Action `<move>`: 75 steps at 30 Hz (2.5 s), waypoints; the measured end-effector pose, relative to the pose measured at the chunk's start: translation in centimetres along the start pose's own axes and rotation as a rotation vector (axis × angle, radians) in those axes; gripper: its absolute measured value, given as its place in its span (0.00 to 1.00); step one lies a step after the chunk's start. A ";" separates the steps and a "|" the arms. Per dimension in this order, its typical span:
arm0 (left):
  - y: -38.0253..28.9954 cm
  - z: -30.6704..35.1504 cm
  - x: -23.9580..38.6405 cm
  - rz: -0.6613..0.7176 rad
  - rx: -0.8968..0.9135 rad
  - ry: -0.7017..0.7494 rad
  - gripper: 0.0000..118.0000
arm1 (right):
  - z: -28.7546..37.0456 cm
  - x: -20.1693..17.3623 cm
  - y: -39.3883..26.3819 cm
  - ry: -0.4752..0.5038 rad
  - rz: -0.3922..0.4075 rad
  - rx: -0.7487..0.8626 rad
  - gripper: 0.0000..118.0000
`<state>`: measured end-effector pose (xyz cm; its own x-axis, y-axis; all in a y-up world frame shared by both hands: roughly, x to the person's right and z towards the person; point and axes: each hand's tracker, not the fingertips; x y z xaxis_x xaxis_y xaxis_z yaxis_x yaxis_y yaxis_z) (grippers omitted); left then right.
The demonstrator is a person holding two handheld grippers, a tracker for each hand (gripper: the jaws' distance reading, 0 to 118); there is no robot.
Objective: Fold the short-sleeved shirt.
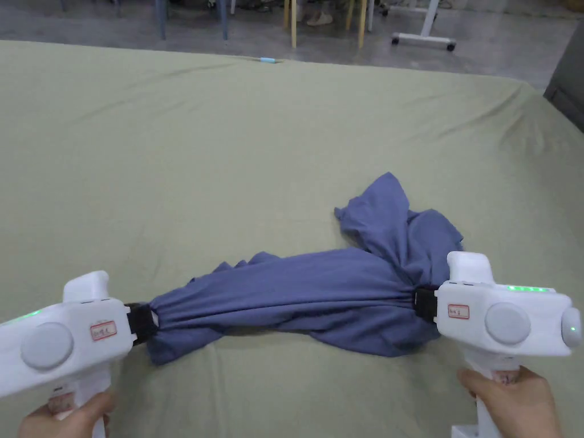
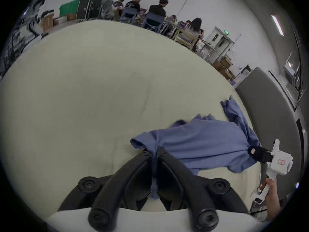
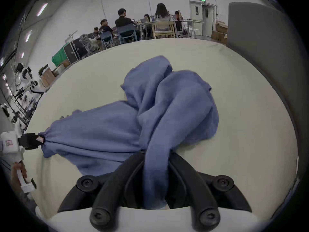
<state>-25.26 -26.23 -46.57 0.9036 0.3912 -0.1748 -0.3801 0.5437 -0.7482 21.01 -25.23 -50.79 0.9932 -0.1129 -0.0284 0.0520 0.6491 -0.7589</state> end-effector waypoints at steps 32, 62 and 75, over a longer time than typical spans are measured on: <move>-14.6 17.4 -2.1 -0.083 -0.060 0.097 0.78 | 19.4 3.6 -15.7 0.060 -0.165 -0.194 0.96; -14.5 11.7 -0.4 -0.192 -0.070 0.180 0.00 | 24.4 4.1 -19.1 -0.097 -0.035 -0.178 0.02; -11.7 15.5 2.8 -0.241 -0.036 0.130 0.00 | 20.4 4.8 -3.7 0.074 -0.057 0.036 1.00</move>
<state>-21.41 -19.97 -28.38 0.9857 0.1544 -0.0678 -0.1462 0.5818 -0.8001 27.75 -12.77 -34.86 0.9782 -0.2046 -0.0353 0.1128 0.6664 -0.7371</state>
